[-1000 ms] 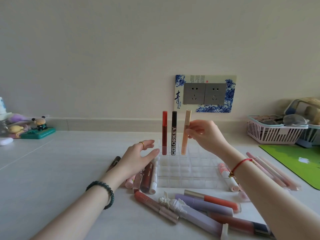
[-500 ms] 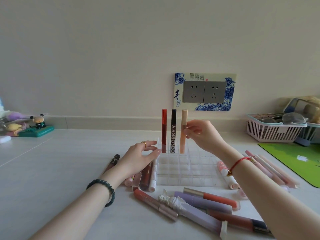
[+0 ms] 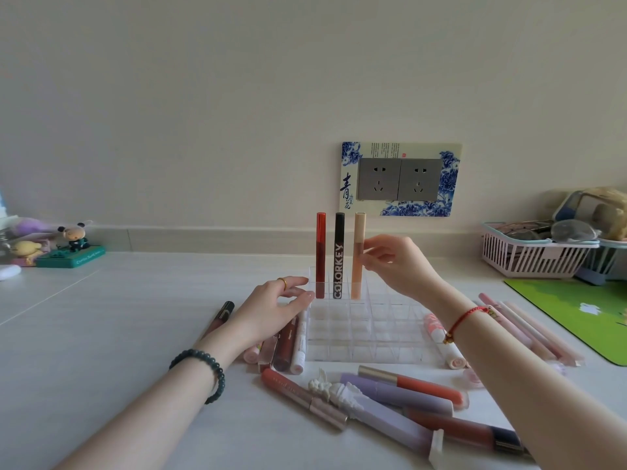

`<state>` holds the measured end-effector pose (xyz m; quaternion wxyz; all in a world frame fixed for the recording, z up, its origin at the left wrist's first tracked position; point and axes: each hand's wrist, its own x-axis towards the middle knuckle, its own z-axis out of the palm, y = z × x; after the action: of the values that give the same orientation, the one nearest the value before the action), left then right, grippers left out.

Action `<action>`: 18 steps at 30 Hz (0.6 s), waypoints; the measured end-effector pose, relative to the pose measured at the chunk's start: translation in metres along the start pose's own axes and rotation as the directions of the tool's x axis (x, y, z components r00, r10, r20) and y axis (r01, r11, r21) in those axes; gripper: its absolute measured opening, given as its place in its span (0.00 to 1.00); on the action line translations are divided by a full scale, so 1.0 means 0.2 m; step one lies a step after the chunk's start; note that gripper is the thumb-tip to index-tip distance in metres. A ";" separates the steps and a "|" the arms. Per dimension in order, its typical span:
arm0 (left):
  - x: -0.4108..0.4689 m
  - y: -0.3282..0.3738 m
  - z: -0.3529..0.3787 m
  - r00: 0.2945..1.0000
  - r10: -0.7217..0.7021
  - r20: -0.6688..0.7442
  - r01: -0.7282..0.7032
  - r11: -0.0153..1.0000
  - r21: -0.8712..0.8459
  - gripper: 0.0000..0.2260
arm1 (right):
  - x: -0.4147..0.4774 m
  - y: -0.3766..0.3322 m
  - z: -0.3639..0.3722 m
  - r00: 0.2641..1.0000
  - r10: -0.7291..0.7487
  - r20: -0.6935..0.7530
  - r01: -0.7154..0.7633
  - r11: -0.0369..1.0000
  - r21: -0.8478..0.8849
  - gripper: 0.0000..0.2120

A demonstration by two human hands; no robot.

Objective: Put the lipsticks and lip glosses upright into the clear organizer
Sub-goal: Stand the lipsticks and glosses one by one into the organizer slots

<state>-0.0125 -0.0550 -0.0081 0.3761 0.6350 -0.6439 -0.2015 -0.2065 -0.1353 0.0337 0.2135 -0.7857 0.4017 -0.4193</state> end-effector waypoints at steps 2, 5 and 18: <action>0.00 0.00 0.00 1.000 0.004 -0.003 -0.004 1.000 -0.001 0.18 | 0.00 0.00 0.00 1.000 -0.001 0.001 0.001 1.000 -0.002 0.10; 0.00 0.00 0.00 1.000 0.002 -0.003 -0.002 1.000 -0.001 0.18 | 0.00 0.00 -0.01 1.000 0.008 -0.005 -0.008 1.000 0.000 0.11; -0.01 0.01 0.00 0.999 0.031 -0.038 -0.029 0.998 0.062 0.16 | -0.13 -0.17 -0.33 0.990 -0.070 -0.123 0.074 0.997 0.030 0.09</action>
<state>-0.0147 -0.0536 -0.0065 0.3718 0.6405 -0.6518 -0.1634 -0.2538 -0.0946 0.0801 0.1870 -0.7688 0.3779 -0.4808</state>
